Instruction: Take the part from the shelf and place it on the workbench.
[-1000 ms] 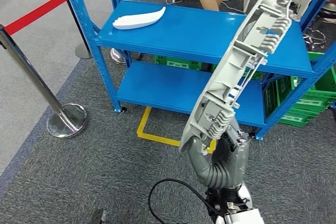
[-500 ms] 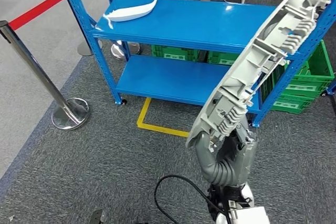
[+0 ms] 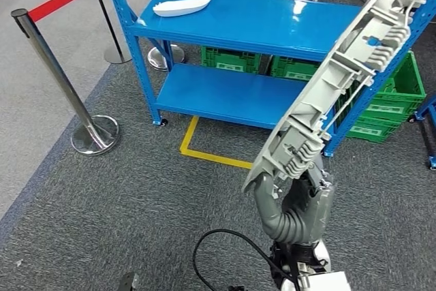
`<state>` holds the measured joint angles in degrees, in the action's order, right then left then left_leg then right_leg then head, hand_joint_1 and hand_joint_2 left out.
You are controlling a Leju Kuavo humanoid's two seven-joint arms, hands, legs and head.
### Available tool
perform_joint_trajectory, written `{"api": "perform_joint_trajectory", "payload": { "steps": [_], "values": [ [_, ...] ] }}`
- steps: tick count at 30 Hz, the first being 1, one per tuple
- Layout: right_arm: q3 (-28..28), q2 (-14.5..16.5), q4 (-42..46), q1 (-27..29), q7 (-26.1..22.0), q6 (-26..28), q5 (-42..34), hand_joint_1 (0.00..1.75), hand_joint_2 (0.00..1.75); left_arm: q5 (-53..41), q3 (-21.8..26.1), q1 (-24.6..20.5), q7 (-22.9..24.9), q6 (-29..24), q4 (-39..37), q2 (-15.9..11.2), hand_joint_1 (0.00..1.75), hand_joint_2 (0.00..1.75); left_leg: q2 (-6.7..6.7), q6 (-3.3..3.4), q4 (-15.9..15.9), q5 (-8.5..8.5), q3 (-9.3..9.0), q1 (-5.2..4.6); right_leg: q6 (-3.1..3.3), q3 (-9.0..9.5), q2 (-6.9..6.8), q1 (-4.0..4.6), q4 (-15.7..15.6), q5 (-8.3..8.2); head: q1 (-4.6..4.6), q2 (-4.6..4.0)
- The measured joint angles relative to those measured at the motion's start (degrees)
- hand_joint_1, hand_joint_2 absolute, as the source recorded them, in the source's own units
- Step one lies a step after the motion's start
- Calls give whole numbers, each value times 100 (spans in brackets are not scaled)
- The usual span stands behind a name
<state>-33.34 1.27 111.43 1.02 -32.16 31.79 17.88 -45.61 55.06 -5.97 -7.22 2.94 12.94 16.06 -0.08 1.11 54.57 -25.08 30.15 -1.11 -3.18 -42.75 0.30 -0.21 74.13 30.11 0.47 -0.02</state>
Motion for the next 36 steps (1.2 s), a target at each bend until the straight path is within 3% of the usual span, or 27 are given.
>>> {"api": "perform_joint_trajectory", "payload": {
  "steps": [1,3,5,9,11,13,14,15,16,18,20,21,24,26,28,29,30,31,34,36],
  "values": [
    [2,0,0,2,-8,8,1,175,175,-6,0,0,-3,-11,0,1,0,175,0,-11,12,29,44,4,2,199,-1,0,-217,-83,-1,0],
    [3,0,2,-4,-32,19,-4,175,175,-54,-1,-1,-3,-92,0,4,0,175,-4,-47,52,68,114,14,16,783,-2,4,-1037,-293,1,0],
    [3,2,10,-9,-52,27,-8,175,175,-134,-7,-2,14,-222,0,9,0,175,-6,-95,104,94,169,5,73,1112,9,17,-1560,-383,-2,0],
    [7,12,19,-1,-68,66,-3,175,175,-225,-20,-2,61,-381,0,11,0,175,-8,-201,190,85,256,0,223,1069,14,12,-1608,-461,-12,1],
    [10,36,20,-4,-90,117,11,175,175,-281,-27,-4,85,-478,0,11,0,175,-9,-270,619,-226,455,14,286,1020,4,-10,-1625,-516,-33,0],
    [14,54,20,-5,-110,165,22,175,175,-315,-33,-3,103,-548,0,13,0,175,-8,-325,1413,-650,801,36,304,945,2,-11,-1622,-565,-52,1],
    [15,56,20,-4,-117,190,24,175,175,-323,-34,-2,111,-568,0,13,0,175,-8,-337,1717,-763,926,44,302,910,3,-11,-1620,-590,-51,1],
    [16,59,20,-3,-125,218,24,175,175,-333,-35,0,122,-584,0,12,0,175,-8,-340,1833,-764,960,49,296,879,3,-10,-1619,-613,-51,1],
    [16,64,20,-3,-133,250,23,175,175,-343,-35,0,136,-602,0,11,0,175,-8,-336,1714,-657,876,53,285,855,4,-11,-1618,-635,-52,0],
    [16,81,20,-7,-156,320,30,175,175,-369,-35,-3,176,-655,0,11,0,175,-8,-320,997,-305,451,63,250,822,8,-9,-1617,-675,-54,0],
    [16,95,34,-15,-189,388,40,175,175,-396,-37,-14,207,-708,0,15,0,175,-17,-284,331,-123,100,68,201,775,8,15,-1590,-708,-54,0],
    [16,99,49,-18,-222,432,43,175,175,-408,-38,-16,218,-728,0,17,0,175,-23,-257,192,-107,45,65,173,749,6,25,-1582,-728,-56,1],
    [16,112,105,-15,-373,597,39,175,175,-422,-38,1,249,-779,-1,23,0,175,-24,-138,158,-60,95,57,85,675,0,11,-1543,-729,-52,1],
    [16,119,141,-18,-440,666,58,175,175,-428,-38,3,259,-804,0,27,0,175,-17,-69,143,-13,117,72,37,516,1,4,-1174,-461,-23,0],
    [16,120,160,-19,-474,696,106,175,175,-438,-38,4,259,-813,0,24,0,175,-11,-38,145,11,146,68,2,235,2,4,-434,-52,8,0],
    [16,120,162,-18,-485,704,131,175,175,-445,-39,7,261,-814,-1,23,0,175,-7,-33,146,23,161,65,-7,125,2,4,-121,76,10,1],
    [16,120,162,-16,-491,708,149,175,175,-450,-39,9,262,-814,-1,22,0,175,-5,-32,148,33,173,62,-10,99,2,5,19,104,11,1],
    [16,120,162,-15,-493,710,164,175,175,-455,-39,10,264,-815,-1,22,0,175,-4,-36,149,42,181,60,-6,179,2,5,-58,34,11,1],
    [15,122,162,-29,-496,712,217,175,175,-469,-42,7,266,-817,0,22,0,175,-11,-71,171,57,198,50,32,824,-1,8,-1133,-371,12,0],
    [14,126,162,-49,-495,712,264,175,175,-479,-44,5,266,-819,-1,21,0,175,-13,-128,197,76,238,36,85,1028,7,21,-1532,-440,5,0]
  ]
}}
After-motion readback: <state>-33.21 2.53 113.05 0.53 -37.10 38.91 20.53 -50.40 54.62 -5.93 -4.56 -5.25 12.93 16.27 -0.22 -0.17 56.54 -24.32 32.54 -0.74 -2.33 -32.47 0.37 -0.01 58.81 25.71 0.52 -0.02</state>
